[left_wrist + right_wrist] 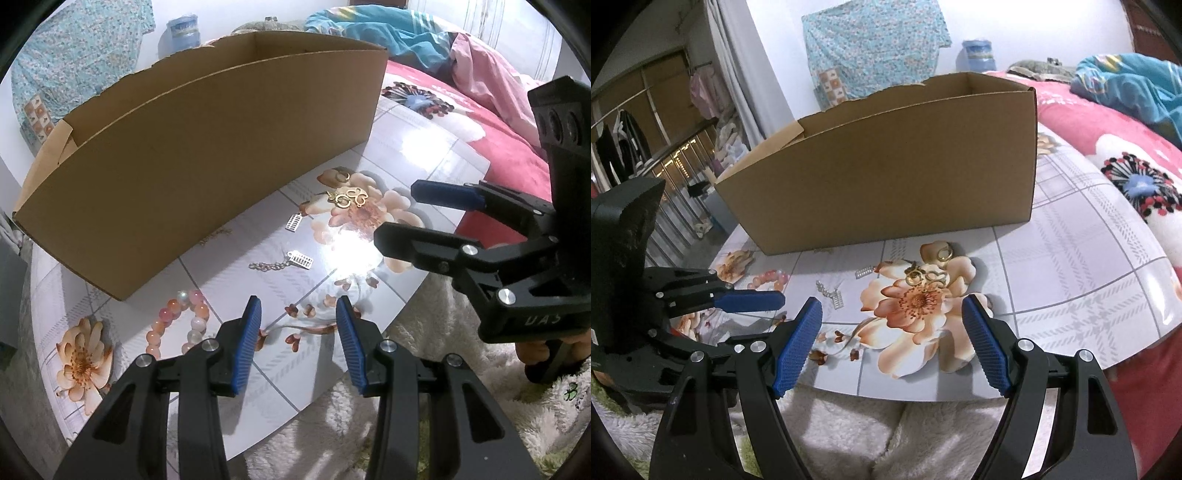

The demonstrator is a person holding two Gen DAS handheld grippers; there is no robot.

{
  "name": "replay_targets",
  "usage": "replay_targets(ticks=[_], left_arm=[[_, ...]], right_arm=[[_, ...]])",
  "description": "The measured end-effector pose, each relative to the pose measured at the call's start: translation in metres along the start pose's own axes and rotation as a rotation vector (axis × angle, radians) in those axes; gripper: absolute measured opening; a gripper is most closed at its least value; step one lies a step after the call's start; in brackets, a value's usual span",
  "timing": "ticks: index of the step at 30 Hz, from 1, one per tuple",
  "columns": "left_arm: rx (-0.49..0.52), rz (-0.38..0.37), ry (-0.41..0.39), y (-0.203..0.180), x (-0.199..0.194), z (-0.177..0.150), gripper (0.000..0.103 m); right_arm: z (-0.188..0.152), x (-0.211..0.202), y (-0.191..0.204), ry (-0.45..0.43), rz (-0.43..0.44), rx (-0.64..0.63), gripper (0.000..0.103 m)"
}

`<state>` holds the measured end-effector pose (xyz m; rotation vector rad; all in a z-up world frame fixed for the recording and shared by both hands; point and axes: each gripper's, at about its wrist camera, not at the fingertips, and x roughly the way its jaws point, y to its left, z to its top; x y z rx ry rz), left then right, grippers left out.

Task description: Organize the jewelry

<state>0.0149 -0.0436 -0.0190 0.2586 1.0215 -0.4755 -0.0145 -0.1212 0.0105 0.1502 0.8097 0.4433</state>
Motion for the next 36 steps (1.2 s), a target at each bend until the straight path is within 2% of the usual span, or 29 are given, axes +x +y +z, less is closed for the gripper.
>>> replay_targets(ticks=[14,21,27,36], left_arm=[[0.000,-0.011,0.001,-0.002,0.000,-0.001,0.041],[-0.026,-0.081,-0.016,-0.003,0.000,-0.002,0.041],[-0.056,-0.104,-0.028,0.003,0.004,0.002,0.041],[-0.109,-0.147,-0.033,0.016,0.022,0.018,0.041]], right_arm=[[0.000,-0.001,0.002,-0.007,0.003,-0.008,0.074],[-0.002,-0.009,-0.002,-0.033,-0.006,-0.011,0.074],[-0.003,-0.011,-0.007,-0.040,-0.003,0.005,0.070],[-0.001,-0.006,-0.003,-0.022,-0.020,-0.004,0.069]])
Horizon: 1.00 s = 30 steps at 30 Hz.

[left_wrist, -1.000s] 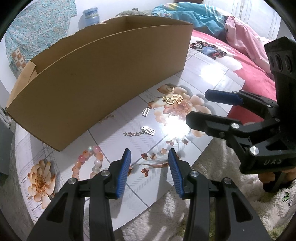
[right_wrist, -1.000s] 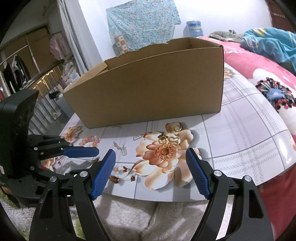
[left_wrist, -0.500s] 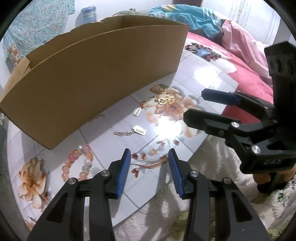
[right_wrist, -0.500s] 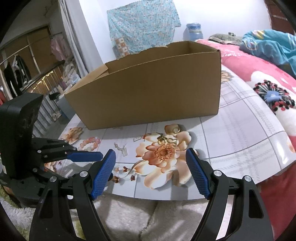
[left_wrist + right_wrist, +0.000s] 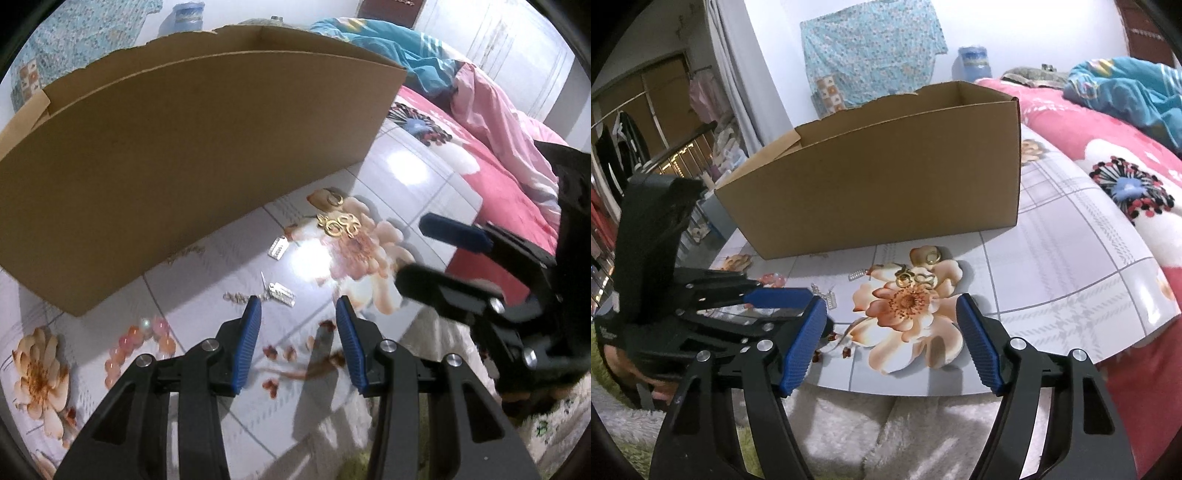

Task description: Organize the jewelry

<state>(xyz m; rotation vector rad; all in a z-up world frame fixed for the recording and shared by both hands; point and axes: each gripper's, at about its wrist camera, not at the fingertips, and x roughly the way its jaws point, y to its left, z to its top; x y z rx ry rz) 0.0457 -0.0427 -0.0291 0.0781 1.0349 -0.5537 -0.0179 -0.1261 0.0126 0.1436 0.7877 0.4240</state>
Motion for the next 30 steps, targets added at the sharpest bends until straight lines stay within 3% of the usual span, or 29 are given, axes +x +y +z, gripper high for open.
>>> replay_targets(ticks=[12,17,20,28,30], left_arm=[[0.151,-0.010,-0.039,-0.015,0.012,0.005,0.039],[0.182,0.053,-0.025,-0.018,0.013,0.005,0.038],[0.243,0.109,-0.014,-0.026,0.016,0.005,0.033],[0.273,0.112,0.005,-0.031,0.017,0.006,0.007],[0.267,0.106,0.005,-0.030,0.017,0.006,0.007]], right_arm=[[0.001,0.008,-0.005,0.023,-0.021,0.012,0.068],[0.003,0.004,-0.006,0.006,-0.025,0.013,0.067],[0.002,0.003,-0.007,-0.001,-0.028,0.017,0.067],[0.002,-0.003,-0.010,-0.020,-0.034,0.027,0.066],[0.003,-0.005,-0.010,-0.026,-0.034,0.029,0.066]])
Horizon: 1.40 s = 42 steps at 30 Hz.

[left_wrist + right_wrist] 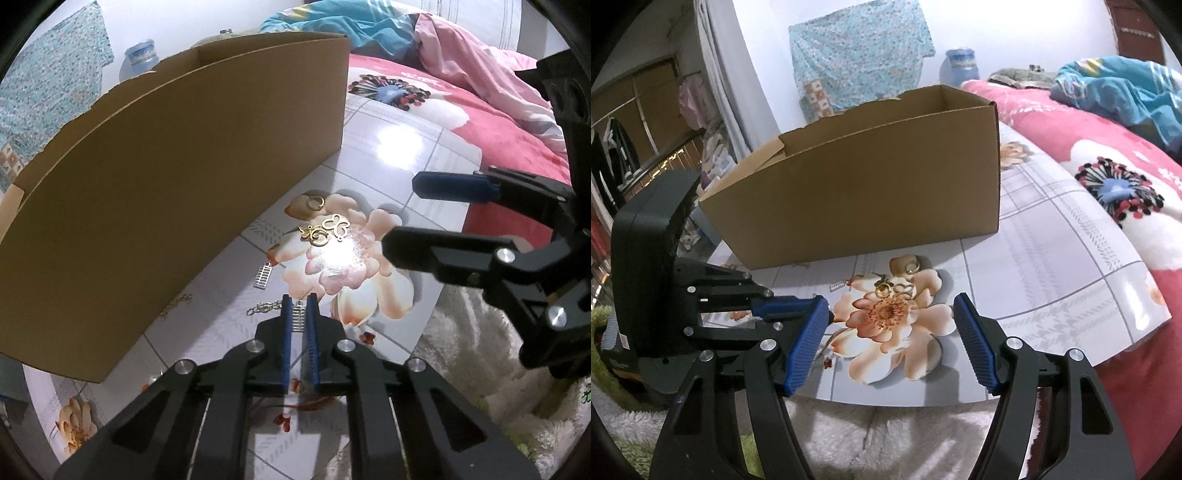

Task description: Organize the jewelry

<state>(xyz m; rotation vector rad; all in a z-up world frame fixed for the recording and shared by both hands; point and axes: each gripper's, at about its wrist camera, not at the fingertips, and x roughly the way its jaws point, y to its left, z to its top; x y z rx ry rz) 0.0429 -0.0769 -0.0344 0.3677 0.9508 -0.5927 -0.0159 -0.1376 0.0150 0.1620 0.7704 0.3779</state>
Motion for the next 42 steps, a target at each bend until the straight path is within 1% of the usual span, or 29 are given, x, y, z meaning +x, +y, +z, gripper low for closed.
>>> replay_targets(ticks=[8,13,19,25,28,30,32,35,38,42], left_arm=[[-0.037,-0.032,-0.016,0.002,-0.008,-0.006,0.007],[-0.066,-0.028,-0.067,0.008,-0.032,-0.009,0.007],[-0.113,-0.007,-0.126,0.023,-0.058,-0.011,0.007],[-0.156,-0.008,-0.163,0.036,-0.068,-0.016,0.007],[-0.169,-0.022,-0.174,0.040,-0.069,-0.018,0.007],[-0.174,-0.030,-0.176,0.042,-0.068,-0.019,0.007],[-0.179,-0.038,-0.178,0.044,-0.067,-0.021,0.007],[-0.190,-0.050,-0.181,0.048,-0.067,-0.023,0.007],[-0.196,-0.057,-0.183,0.050,-0.065,-0.023,0.007],[-0.201,-0.066,-0.182,0.051,-0.064,-0.024,0.007]], right_arm=[[0.002,-0.007,0.001,-0.019,-0.008,-0.006,0.065],[0.003,-0.009,0.001,-0.025,-0.013,-0.010,0.065],[0.007,-0.004,0.010,-0.022,0.002,-0.044,0.061],[0.014,0.019,0.035,0.010,0.031,-0.145,0.052],[0.016,0.035,0.045,0.031,0.026,-0.203,0.045],[0.017,0.046,0.050,0.051,0.027,-0.232,0.039],[0.017,0.055,0.053,0.070,0.023,-0.256,0.035],[0.018,0.065,0.055,0.092,0.016,-0.275,0.030],[0.019,0.071,0.055,0.103,0.003,-0.288,0.028],[0.021,0.079,0.056,0.130,-0.010,-0.307,0.021]])
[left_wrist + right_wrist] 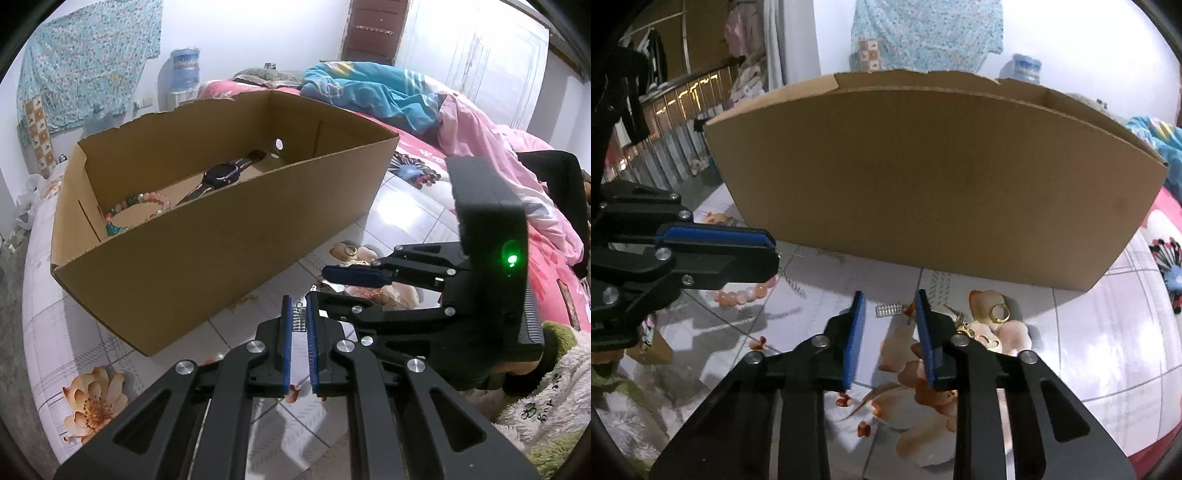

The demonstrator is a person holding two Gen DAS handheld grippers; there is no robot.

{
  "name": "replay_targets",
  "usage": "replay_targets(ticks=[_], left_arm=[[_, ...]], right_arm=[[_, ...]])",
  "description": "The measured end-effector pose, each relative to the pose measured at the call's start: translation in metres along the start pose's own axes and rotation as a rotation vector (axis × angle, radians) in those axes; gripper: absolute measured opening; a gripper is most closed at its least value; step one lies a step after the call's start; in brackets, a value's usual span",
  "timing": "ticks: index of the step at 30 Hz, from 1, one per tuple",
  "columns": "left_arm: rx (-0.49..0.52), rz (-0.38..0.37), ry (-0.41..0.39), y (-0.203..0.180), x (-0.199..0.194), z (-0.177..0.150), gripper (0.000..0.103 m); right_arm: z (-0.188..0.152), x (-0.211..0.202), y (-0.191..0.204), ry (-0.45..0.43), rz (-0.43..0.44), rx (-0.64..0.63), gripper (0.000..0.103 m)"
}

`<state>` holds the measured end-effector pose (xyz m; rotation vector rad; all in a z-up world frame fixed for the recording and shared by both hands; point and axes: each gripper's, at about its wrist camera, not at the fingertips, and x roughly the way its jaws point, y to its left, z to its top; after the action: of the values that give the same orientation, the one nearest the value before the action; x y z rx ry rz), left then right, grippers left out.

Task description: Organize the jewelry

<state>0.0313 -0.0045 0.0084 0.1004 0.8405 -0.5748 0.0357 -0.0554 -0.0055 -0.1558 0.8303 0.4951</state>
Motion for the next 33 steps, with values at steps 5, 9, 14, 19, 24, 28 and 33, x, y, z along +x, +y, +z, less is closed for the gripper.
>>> replay_targets(ticks=[5,9,14,19,24,28,33], left_arm=[[-0.008,-0.007,0.005,0.004,0.003,-0.001,0.007],[-0.014,-0.009,0.008,0.007,0.005,-0.001,0.007],[-0.018,-0.007,0.009,0.009,0.005,-0.002,0.007],[-0.021,-0.003,0.008,0.010,0.006,-0.002,0.007],[-0.022,0.000,0.006,0.010,0.004,-0.002,0.007],[-0.029,0.002,0.008,0.012,0.004,-0.004,0.007],[-0.037,0.001,0.010,0.013,0.005,-0.005,0.007]], right_arm=[[0.002,0.001,0.003,0.000,-0.012,-0.018,0.019],[0.005,0.005,0.011,0.005,0.002,-0.025,0.005],[0.006,0.004,0.013,0.007,0.009,-0.019,0.003],[0.005,0.006,0.012,0.009,0.020,-0.006,0.001],[0.011,0.006,0.005,0.016,0.032,0.050,0.008],[0.013,0.004,-0.003,0.011,0.020,0.060,0.021],[0.017,0.012,0.001,0.017,-0.022,0.032,0.020]])
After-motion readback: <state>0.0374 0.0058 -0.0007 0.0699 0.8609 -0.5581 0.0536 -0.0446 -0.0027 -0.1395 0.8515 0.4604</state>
